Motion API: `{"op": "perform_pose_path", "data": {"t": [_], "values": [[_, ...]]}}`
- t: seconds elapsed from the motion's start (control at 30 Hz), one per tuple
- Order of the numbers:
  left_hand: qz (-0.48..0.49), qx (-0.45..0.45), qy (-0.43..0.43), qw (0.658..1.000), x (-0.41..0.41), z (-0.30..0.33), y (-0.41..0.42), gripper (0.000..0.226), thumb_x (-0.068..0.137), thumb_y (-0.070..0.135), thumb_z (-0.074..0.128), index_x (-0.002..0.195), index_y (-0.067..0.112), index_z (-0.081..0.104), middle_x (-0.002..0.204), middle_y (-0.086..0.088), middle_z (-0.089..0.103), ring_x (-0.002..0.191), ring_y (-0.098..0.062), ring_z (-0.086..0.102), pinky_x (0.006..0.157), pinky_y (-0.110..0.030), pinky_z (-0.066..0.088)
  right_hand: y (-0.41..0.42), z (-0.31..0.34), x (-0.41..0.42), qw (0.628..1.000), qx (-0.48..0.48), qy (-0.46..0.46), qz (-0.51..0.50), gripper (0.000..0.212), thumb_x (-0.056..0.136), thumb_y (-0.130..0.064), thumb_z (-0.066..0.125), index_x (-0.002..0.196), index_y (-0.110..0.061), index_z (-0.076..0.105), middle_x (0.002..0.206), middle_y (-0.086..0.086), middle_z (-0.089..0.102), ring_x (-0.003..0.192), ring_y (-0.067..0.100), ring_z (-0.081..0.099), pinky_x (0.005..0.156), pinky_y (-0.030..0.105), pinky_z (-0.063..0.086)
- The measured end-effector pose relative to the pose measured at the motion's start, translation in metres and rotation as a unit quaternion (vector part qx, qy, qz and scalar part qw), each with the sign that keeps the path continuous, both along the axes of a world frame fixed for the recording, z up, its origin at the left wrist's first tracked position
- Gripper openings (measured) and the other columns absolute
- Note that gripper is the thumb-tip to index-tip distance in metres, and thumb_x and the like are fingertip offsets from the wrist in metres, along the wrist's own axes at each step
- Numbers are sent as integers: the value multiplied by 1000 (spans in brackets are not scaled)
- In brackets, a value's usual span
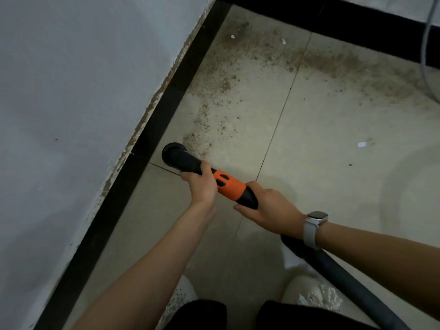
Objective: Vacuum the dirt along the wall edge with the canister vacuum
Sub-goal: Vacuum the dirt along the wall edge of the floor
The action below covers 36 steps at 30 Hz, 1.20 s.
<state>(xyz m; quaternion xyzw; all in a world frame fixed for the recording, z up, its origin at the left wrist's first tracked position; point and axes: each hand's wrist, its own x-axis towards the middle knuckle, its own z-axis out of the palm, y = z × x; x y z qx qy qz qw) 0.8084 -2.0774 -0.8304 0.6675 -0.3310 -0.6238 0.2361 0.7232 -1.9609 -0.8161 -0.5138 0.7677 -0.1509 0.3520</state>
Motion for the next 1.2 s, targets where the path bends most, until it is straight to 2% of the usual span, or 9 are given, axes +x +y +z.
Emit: {"op": "perform_pose_path", "data": {"t": [0.17,0.2,0.37,0.6,0.77,0.87,0.97,1.1,1.2], "values": [[0,-33,-31,999,7,-12,11,50,99,21,44,140,6,20,109,-7,50,76,-8,54,68,-19,45,11,-4,8,1000,-11,-3,8,43,90,-44,55,119,-13,46,93,12,66,78,30,61,58,31,33],[0,-32,-33,999,6,-13,10,49,99,21,44,140,6,20,109,-8,50,77,-9,54,69,-20,46,10,-4,7,1000,-10,0,11,43,91,-44,55,119,-13,46,93,12,66,78,31,61,58,31,34],[-14,21,-29,999,-6,-15,6,49,99,22,42,139,3,19,127,-23,49,109,-33,56,98,-46,47,5,-8,-2,1000,7,29,0,40,91,-44,54,117,-14,46,93,12,66,79,31,61,57,31,31],[-58,29,21,998,-33,-11,-16,49,100,23,44,138,4,20,128,-24,51,113,-34,56,100,-49,46,-10,-11,-15,996,-9,63,-67,38,89,-42,56,109,-12,46,86,12,66,76,35,61,55,32,31],[-71,25,46,996,-36,-3,-33,49,100,23,45,139,4,22,128,-22,52,113,-32,57,99,-47,46,-27,-7,-16,994,1,68,-85,32,89,-44,55,98,-17,39,71,-1,48,60,25,47,50,32,25],[-45,5,18,999,-19,-4,-26,49,98,25,47,137,6,23,126,-19,52,109,-30,58,98,-46,47,-23,-6,-11,998,-7,34,-58,32,88,-43,58,96,-18,40,73,3,55,62,26,51,51,31,29],[-12,-10,-21,1000,6,-10,-12,51,98,24,48,137,4,22,124,-20,51,106,-30,58,98,-44,48,-13,-6,3,1000,-2,23,-8,36,88,-43,57,107,-15,48,86,10,65,72,29,60,54,30,30],[9,5,-42,999,26,-18,-7,53,97,23,48,138,3,20,125,-21,51,108,-32,57,98,-48,47,-15,-8,17,999,21,9,32,37,90,-45,55,111,-16,47,86,8,63,68,25,56,51,29,30],[5,9,-35,999,26,-19,-12,52,98,22,47,138,3,19,128,-22,49,112,-33,55,99,-49,46,-24,-9,17,999,35,3,32,34,90,-43,56,107,-16,45,76,2,52,62,21,47,49,27,29]]}}
